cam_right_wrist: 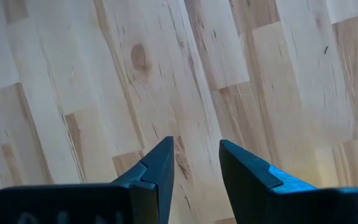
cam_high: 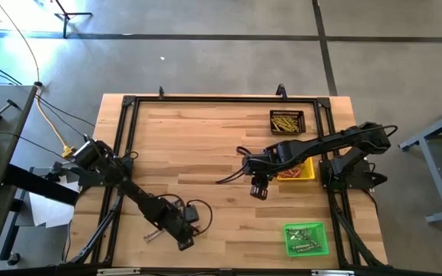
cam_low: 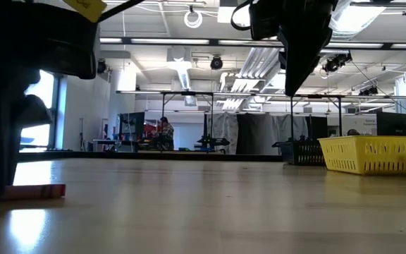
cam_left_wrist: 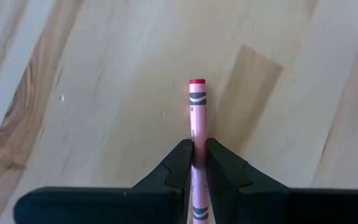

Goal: Sort crayons
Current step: Put the red crayon into the yellow bin

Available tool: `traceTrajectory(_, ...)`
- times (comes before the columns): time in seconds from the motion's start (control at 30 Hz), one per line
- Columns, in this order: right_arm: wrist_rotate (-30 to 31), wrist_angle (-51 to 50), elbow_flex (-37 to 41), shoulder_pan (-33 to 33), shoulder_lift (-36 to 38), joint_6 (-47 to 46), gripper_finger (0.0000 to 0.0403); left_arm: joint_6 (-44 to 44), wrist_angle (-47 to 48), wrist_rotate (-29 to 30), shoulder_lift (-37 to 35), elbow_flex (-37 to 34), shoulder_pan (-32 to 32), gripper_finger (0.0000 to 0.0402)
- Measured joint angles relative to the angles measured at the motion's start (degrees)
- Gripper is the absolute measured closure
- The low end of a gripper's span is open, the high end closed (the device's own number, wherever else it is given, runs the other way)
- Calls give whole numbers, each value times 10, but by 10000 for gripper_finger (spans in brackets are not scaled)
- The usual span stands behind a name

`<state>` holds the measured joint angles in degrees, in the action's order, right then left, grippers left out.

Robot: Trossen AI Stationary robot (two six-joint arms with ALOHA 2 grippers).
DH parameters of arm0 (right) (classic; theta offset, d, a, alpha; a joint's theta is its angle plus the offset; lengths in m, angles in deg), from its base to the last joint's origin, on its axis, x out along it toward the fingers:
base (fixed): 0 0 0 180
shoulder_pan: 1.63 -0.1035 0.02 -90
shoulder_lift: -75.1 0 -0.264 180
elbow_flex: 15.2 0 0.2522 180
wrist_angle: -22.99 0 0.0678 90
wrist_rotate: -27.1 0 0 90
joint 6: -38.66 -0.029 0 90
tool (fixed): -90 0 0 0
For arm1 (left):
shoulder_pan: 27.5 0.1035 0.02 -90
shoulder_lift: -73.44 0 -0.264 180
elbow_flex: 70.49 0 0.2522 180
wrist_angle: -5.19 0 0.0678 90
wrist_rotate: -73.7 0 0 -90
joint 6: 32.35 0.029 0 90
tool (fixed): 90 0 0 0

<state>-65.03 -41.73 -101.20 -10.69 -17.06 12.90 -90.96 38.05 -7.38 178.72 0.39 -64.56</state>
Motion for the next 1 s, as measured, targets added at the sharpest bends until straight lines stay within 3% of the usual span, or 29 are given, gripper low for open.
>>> traceTrajectory(0.3,-1,-2,0,0,0,-29,289,-52,-10,32,9,0,23,398)
traceTrajectory(0.5,-51,2,0,7,27,-39,289,-33,-47,48,7,-2,43,400)
traceTrajectory(0.73,-53,10,-17,11,113,-66,289,41,-50,80,-21,-3,70,401)
traceTrajectory(0.87,-4,16,-52,8,162,-86,289,123,-51,111,-47,-2,97,401)
traceTrajectory(1.0,110,16,-81,-1,188,-130,289,175,-54,167,-82,-2,145,401)
